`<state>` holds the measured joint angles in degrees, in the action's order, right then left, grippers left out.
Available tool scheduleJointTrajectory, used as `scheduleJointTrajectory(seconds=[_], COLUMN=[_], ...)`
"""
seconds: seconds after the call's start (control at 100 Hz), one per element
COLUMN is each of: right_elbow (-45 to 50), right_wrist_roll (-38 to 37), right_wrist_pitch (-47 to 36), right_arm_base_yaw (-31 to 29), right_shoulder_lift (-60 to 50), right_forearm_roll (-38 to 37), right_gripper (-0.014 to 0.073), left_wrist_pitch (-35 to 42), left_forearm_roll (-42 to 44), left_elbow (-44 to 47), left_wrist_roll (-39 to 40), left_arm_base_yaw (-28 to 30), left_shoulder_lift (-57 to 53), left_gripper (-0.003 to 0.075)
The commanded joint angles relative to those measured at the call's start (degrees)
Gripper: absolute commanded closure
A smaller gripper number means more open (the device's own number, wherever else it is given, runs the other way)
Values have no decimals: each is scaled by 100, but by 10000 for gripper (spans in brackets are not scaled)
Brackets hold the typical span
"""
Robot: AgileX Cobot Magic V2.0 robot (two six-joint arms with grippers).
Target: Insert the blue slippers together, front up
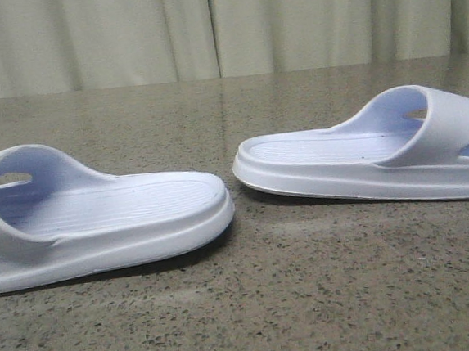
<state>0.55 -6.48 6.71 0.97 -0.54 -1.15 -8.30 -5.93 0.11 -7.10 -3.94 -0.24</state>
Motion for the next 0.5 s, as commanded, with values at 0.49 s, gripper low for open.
scheduleJointTrajectory(seconds=[0.49], right_elbow=[116], right_wrist_roll=[48], right_wrist_pitch=[-384], right_arm_base_yaw=[-39], right_shoulder_lift=[-123], right_forearm_roll=[-205], right_gripper=[701], left_wrist_pitch=[459], left_forearm_roll=[-10], left_elbow=[46], left_wrist_roll=[45], left_arm_base_yaw=[-34], left_shoulder_lift=[-160], left_gripper=[705])
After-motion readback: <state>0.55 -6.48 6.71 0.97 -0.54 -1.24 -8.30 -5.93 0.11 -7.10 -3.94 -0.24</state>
